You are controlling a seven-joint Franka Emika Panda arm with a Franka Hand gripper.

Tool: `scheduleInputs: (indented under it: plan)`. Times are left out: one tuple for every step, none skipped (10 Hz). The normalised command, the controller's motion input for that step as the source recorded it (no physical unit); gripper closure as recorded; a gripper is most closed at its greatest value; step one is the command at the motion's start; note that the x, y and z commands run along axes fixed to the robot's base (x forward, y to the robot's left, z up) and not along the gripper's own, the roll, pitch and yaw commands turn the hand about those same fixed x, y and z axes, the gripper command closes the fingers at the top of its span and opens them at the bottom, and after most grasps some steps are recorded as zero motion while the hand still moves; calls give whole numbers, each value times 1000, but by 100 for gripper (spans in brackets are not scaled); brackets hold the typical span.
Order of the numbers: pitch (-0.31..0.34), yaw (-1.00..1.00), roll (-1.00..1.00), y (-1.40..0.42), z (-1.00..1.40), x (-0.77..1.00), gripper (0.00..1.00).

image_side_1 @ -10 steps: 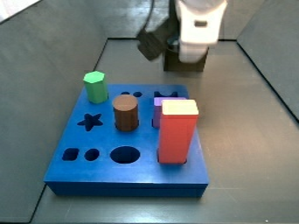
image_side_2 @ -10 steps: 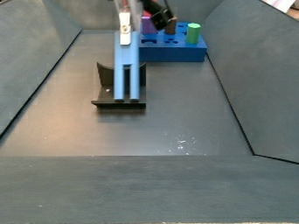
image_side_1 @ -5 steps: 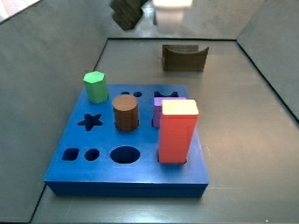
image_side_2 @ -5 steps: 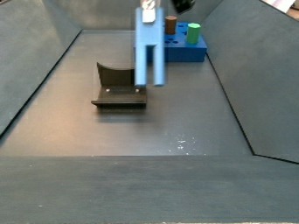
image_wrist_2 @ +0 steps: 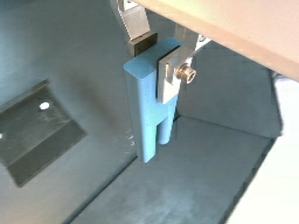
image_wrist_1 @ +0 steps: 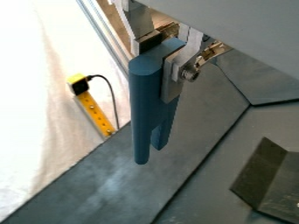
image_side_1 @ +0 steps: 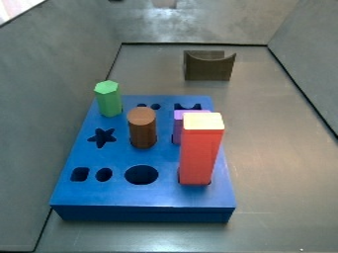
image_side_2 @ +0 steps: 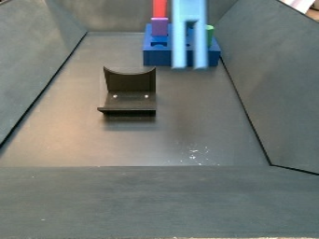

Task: Pick up the square-circle object. Move up. Rotate the square-circle object. Place the square-circle object on the fixture. Regrasp the square-circle object. Move to above the board. Insert the square-circle object.
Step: Rotate the square-circle object.

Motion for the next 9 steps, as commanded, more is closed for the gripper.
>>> scheduleInputs:
  plan:
    - [27, -59, -168, 48, 218, -584, 100]
    - [22, -46, -145, 39, 71, -374, 100]
    - [26, -37, -145, 22, 56, -199, 100]
    - [54, -541, -1000, 0, 0, 0, 100]
    - [63, -543, -1000, 6, -18, 22, 100]
    - [82, -536, -1000, 52, 46, -51, 100]
    - [102, -540, -1000, 34, 56, -91, 100]
    - [146, -538, -1000, 21, 44, -63, 100]
    - [170, -537, -1000, 15, 33, -35, 100]
